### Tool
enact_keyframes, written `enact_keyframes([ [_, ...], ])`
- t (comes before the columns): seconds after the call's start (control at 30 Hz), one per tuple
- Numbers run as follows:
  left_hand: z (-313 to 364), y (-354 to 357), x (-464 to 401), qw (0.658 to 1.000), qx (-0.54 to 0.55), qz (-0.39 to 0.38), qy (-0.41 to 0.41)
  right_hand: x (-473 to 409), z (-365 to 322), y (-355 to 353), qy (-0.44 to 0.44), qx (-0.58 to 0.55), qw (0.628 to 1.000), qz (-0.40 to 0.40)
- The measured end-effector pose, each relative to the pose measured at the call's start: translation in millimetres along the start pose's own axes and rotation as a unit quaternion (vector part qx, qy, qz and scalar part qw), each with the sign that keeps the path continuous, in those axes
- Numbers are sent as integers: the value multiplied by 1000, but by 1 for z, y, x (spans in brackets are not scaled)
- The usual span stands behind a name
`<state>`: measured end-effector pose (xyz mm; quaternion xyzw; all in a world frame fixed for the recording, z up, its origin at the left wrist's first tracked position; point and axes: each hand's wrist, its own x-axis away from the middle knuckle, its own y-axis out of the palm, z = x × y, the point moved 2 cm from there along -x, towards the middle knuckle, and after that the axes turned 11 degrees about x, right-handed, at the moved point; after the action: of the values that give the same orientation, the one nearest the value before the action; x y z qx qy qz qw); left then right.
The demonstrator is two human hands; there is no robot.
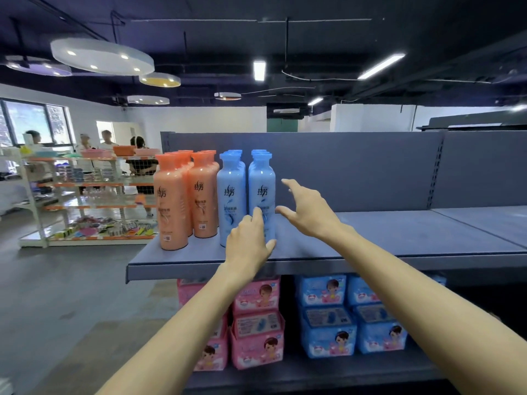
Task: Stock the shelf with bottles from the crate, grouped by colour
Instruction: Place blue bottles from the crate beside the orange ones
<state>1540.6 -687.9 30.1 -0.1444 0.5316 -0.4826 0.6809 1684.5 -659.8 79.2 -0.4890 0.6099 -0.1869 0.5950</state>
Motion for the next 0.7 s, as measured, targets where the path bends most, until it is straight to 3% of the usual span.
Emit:
enact_keyframes([
  [0.4, 105, 32, 64, 1000, -19, 10, 0, 89, 83, -41, -32, -13, 999, -25],
  [0.7, 115, 131, 159, 998, -12, -60, -19, 196, 150, 29, -19, -11, 994, -103],
])
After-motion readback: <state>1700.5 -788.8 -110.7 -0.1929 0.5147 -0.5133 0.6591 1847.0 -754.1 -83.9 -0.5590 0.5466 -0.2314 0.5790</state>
